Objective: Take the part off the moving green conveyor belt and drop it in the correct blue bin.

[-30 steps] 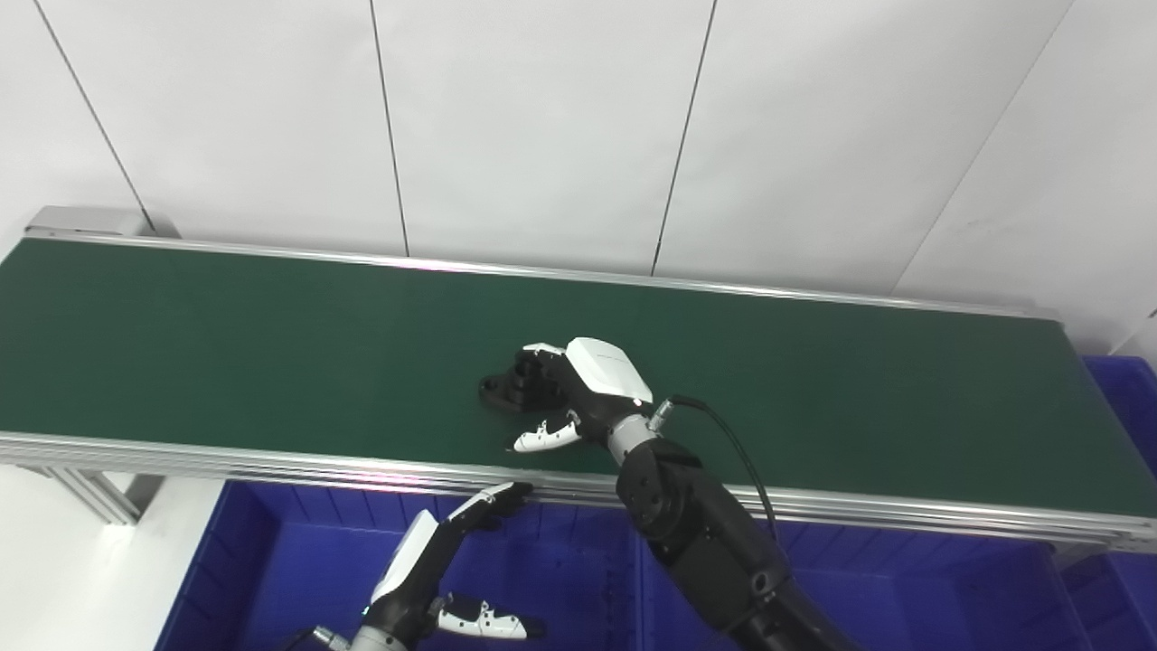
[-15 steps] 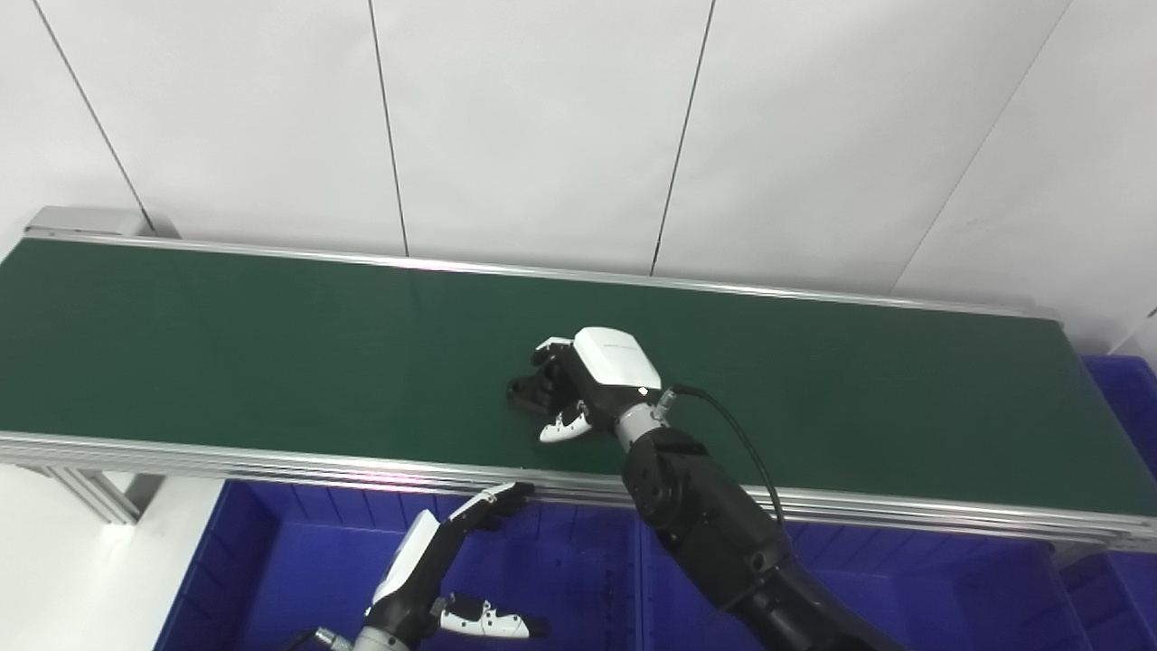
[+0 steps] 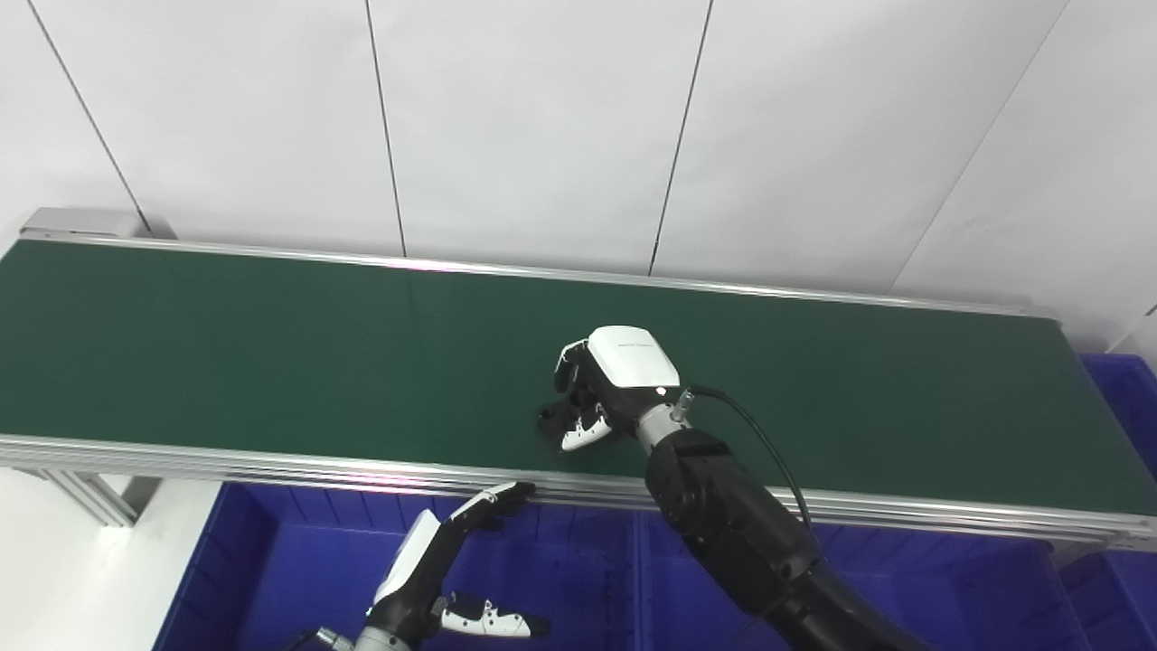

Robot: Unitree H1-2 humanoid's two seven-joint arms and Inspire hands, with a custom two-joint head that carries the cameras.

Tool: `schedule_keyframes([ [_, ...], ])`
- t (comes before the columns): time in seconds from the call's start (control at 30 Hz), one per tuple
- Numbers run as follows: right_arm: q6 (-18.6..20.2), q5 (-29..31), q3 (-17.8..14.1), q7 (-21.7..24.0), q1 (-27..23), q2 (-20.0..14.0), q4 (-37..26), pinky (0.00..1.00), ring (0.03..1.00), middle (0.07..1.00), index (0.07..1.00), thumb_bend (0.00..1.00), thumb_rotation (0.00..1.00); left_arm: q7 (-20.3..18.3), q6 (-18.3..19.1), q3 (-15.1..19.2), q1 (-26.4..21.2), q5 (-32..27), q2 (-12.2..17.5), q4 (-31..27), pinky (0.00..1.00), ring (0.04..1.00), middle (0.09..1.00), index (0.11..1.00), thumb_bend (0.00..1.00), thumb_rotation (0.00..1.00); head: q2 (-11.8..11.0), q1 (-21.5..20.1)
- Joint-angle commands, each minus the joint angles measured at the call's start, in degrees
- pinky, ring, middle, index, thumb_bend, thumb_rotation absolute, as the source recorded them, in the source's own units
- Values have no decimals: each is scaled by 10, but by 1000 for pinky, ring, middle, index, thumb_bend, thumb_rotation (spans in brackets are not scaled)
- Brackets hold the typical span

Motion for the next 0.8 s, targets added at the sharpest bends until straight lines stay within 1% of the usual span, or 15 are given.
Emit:
schedule_keyframes([
  [0.0, 1, -11, 3, 5, -19, 1, -25, 264, 339, 409, 516, 523, 0, 10, -19, 0, -16, -4, -2, -9, 739, 795, 817, 822, 687, 130, 0, 0],
  [0.17, -7, -13, -4, 1, -7, 3, -55, 234, 303, 397, 512, 522, 0, 8, -19, 1, -16, -1, -2, -10, 748, 800, 819, 827, 682, 141, -1, -1],
  [0.27, -13, -13, -11, -4, 9, -2, -94, 208, 279, 391, 509, 522, 0, 7, -19, 0, -16, -2, -3, -11, 753, 802, 819, 829, 681, 140, 1, -1],
  [0.3, -12, -14, -14, -2, 16, -5, -113, 206, 277, 439, 494, 527, 0, 5, -19, 1, -15, -4, -4, -11, 757, 804, 819, 830, 680, 138, 4, 4],
  [0.33, -13, -16, -17, -4, 23, -8, -132, 205, 275, 455, 489, 528, 0, 3, -19, 2, -15, -6, -6, -12, 759, 805, 820, 830, 681, 136, 4, 4],
  [0.37, -13, -19, -21, -5, 31, -12, -150, 204, 273, 464, 487, 529, 0, 1, -19, 2, -14, -7, -7, -13, 757, 803, 820, 830, 682, 137, 8, 14],
  [0.4, -9, -20, -27, -5, 42, -14, -174, 203, 272, 468, 485, 530, 0, 2, -19, 1, -14, -5, -7, -14, 755, 803, 821, 831, 680, 139, 9, 16],
  [0.43, -3, -20, -35, -3, 53, -16, -196, 206, 276, 471, 485, 530, 0, 4, -19, 0, -14, -1, -9, -14, 751, 801, 820, 831, 679, 143, 13, 31],
  [0.47, 1, -20, -41, 0, 60, -16, -210, 206, 276, 472, 485, 530, 0, 6, -19, 0, -14, 1, -10, -14, 748, 798, 819, 830, 680, 144, 13, 31],
  [0.5, 5, -18, -52, 1, 77, -17, -240, 205, 276, 473, 485, 530, 0, 6, -19, 0, -14, 4, -13, -15, 746, 797, 818, 829, 680, 144, 17, 45],
  [0.53, 6, -15, -63, 3, 92, -18, -266, 213, 275, 458, 491, 527, 0, 5, -19, 1, -13, 7, -15, -15, 746, 798, 820, 830, 681, 151, 17, 45],
  [0.57, 3, -12, -73, 2, 108, -20, -291, 220, 282, 418, 512, 520, 0, 2, -19, 2, -13, 10, -17, -16, 752, 802, 824, 834, 676, 163, 23, 60],
  [0.63, -5, -9, -91, 0, 133, -24, -325, 223, 288, 407, 519, 518, 0, -3, -19, 3, -12, 13, -21, -17, 757, 806, 826, 836, 672, 166, 25, 67],
  [0.67, -11, -7, -99, -2, 144, -26, -338, 223, 292, 403, 522, 516, 0, -4, -19, 4, -12, 16, -24, -18, 759, 808, 829, 837, 670, 166, 31, 82],
  [0.77, -23, 6, -118, -1, 171, -29, -364, 214, 292, 397, 520, 516, 0, -6, -19, 7, -10, 21, -30, -20, 757, 809, 831, 834, 672, 171, 35, 90],
])
